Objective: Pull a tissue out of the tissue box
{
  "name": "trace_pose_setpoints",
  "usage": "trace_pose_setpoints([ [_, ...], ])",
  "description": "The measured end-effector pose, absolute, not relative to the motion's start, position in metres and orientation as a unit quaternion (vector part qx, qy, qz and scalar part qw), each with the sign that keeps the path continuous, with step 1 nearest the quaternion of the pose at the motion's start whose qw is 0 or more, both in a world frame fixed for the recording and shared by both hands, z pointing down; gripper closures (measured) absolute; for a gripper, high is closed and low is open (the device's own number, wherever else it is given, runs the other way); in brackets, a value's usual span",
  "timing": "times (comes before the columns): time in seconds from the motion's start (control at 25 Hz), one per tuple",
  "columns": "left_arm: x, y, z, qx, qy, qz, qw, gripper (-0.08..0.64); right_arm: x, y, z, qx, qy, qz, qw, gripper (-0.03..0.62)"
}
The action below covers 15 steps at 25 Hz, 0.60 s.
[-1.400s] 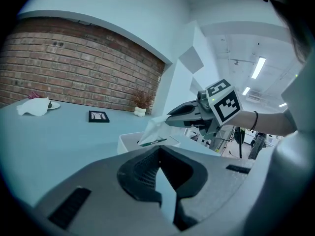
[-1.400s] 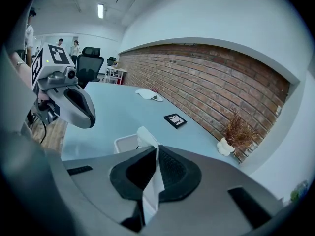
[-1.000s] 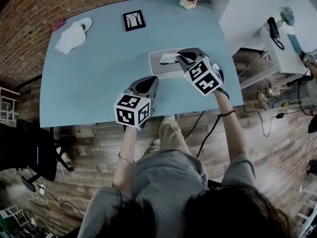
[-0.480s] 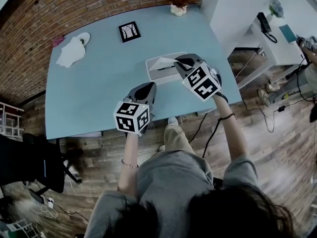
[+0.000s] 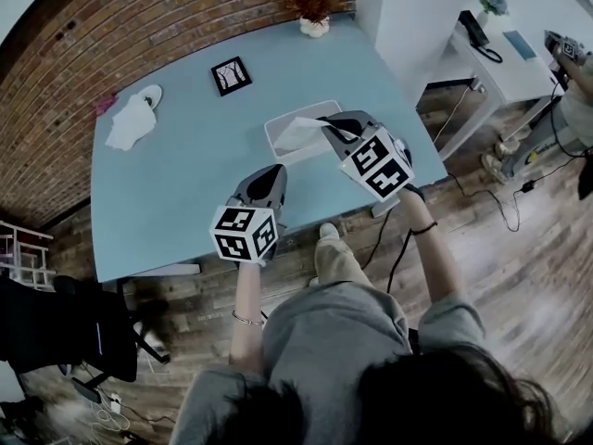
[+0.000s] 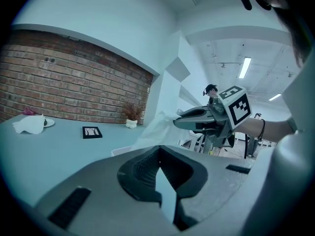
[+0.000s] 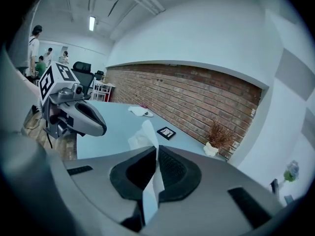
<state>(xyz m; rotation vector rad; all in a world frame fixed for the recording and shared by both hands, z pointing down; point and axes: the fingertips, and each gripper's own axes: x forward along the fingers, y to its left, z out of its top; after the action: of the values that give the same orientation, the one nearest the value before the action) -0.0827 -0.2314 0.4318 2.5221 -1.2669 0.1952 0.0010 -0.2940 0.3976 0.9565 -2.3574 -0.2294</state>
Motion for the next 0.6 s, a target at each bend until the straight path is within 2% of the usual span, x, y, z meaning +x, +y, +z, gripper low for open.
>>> trace_pose_setpoints([
  [0.6, -0.085, -0.198, 0.431, 0.890, -0.429, 0.056, 0.145, 0.557, 0.010, -0.243, 0.403, 0.382, -0.898, -0.020, 0.215, 0.591],
])
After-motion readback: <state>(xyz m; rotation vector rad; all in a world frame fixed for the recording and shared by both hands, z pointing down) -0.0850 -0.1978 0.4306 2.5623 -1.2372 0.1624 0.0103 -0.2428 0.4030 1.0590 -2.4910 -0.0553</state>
